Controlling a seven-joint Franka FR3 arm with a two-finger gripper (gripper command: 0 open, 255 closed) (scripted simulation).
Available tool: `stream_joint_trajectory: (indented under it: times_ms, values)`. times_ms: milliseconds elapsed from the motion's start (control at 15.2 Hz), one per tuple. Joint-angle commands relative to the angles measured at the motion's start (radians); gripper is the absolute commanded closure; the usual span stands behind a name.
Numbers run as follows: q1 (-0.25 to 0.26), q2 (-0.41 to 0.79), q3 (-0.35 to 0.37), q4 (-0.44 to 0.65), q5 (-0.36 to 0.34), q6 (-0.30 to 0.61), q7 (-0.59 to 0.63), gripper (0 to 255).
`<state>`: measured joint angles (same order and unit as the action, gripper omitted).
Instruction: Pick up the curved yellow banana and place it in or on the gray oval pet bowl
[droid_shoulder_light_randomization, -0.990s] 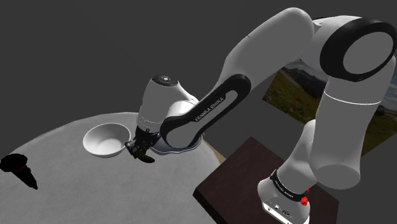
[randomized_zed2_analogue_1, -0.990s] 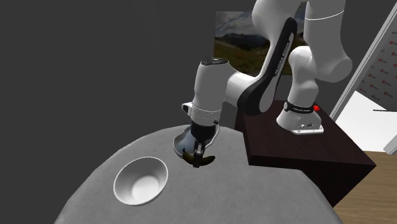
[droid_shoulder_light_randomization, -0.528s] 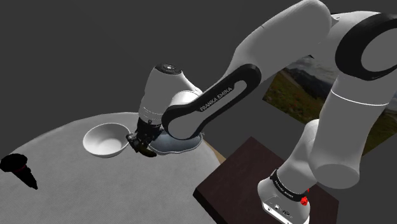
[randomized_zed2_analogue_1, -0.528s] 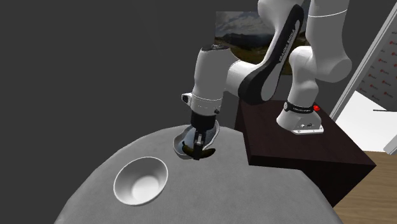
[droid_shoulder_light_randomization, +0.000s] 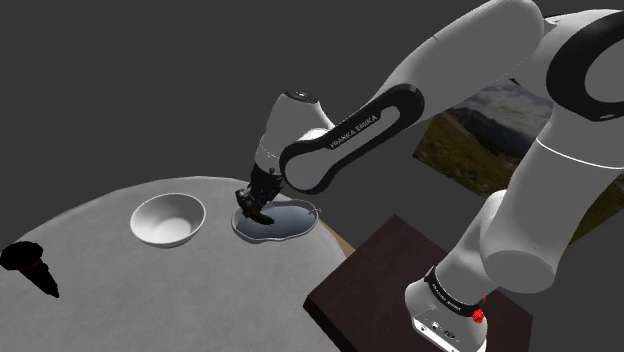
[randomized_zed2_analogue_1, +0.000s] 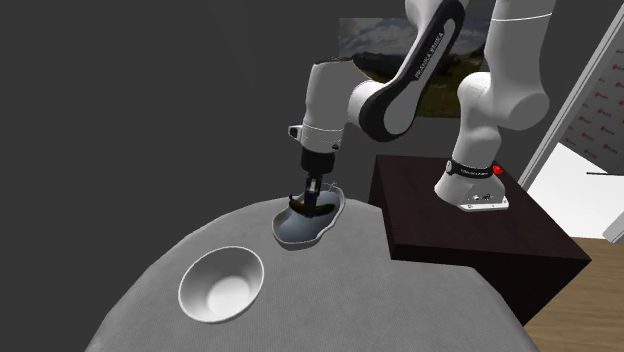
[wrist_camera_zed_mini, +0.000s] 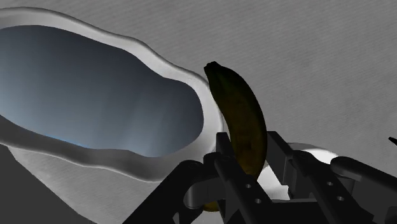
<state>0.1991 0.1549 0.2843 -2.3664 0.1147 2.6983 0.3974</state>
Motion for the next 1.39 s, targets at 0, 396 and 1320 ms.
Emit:
stream_joint_trajectory:
  times_ms: [0,396,1320]
  values:
    - [-0.04,-0.035,-0.005,-0.036,0.042,-0.004,-0.082,255]
    - [-0.129,-0.078,-0.046,-0.092,0.126,-0.009,-0.281,255]
    - [-0.122,0.111,-0.047,-0.093,0.124,0.179,-0.304,255]
